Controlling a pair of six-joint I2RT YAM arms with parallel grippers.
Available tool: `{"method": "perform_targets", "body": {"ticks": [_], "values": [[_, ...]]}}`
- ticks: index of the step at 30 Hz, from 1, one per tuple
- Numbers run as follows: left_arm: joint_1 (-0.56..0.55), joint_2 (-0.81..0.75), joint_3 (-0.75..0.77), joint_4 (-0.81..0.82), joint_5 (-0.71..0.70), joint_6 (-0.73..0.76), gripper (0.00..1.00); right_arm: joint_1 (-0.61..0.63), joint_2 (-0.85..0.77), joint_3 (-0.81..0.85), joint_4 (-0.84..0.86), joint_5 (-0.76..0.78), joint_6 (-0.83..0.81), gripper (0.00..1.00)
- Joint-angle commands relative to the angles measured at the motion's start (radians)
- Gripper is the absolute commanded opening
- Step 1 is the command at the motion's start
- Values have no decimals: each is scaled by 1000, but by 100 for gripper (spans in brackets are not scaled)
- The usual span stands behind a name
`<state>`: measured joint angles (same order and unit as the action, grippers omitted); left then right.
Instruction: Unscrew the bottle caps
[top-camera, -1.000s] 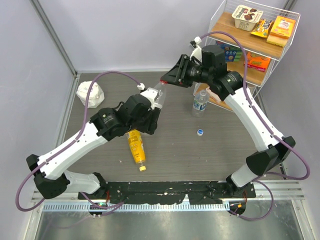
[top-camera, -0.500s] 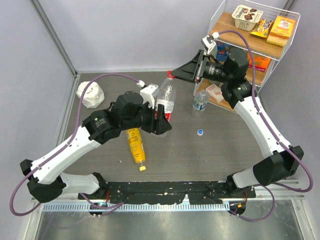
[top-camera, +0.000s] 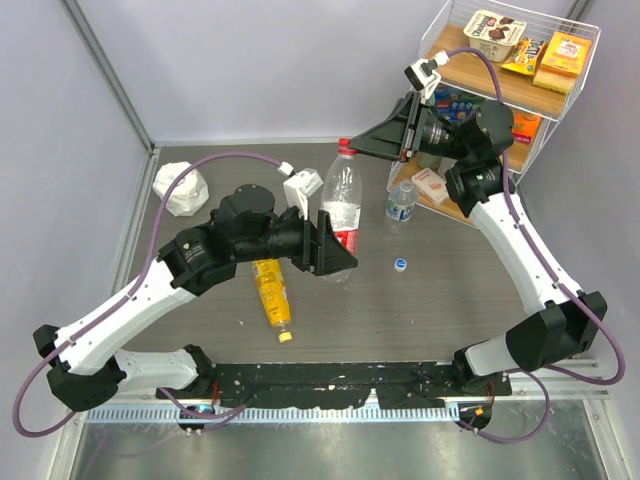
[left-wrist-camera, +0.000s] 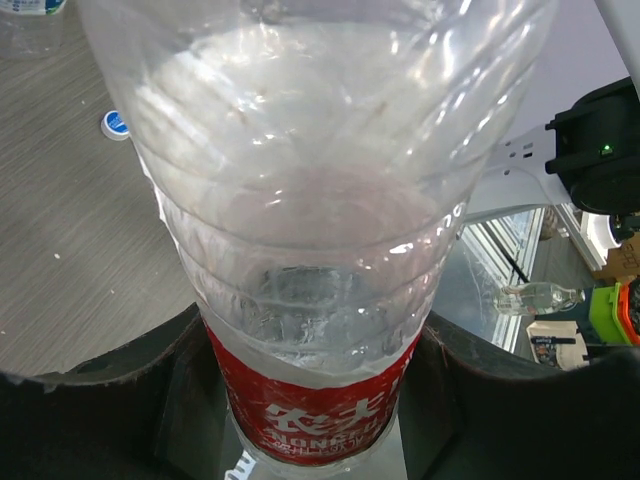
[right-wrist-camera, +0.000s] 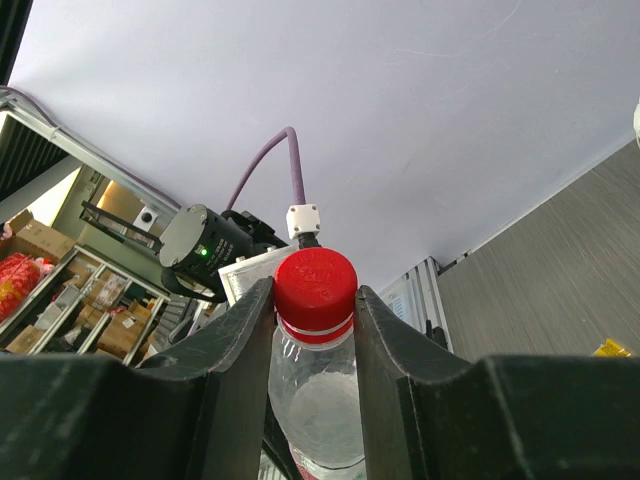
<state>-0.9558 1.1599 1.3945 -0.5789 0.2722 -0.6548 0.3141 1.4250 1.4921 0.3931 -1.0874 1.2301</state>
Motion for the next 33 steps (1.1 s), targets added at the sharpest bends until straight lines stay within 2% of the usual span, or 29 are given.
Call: {"method": "perform_targets", "body": {"ticks": [1,2,4,5,6,7,10,15,19,24,28,33], "values": [[-4,-17,-22,30,32,-29,25,-1,-37,42,81,-25,42,7],[-3,-20,-25,27,25,-29,25,-1,-40,42,73,-22,39,9],[-4,-28,-28,16,4,-28,25,-9,-46,36,44,-8,17,20],[-4,-31,-28,-7,-14,-26,25,-21,-60,31,-17,16,-33,35],[-4,-32,-22,-39,-49,-22,26,-29,-67,31,-54,32,-61,43],[-4,-35,-15,-74,-74,-8,27,-42,-78,40,-136,59,-125,60],[-4,-40,1,-156,-146,20,27,-79,-84,74,-253,113,-199,82],[-4,-51,1,-194,-180,40,27,-99,-77,125,-433,191,-287,85],[-4,-48,11,-243,-235,40,27,-99,-41,239,-707,314,-418,85],[-4,-34,15,-295,-381,34,26,-78,72,503,-1124,489,-596,85],[-4,13,54,-352,-453,56,25,-20,146,631,-1285,595,-633,85],[-3,104,109,-418,-521,89,20,130,236,727,-1414,777,-630,87]]}}
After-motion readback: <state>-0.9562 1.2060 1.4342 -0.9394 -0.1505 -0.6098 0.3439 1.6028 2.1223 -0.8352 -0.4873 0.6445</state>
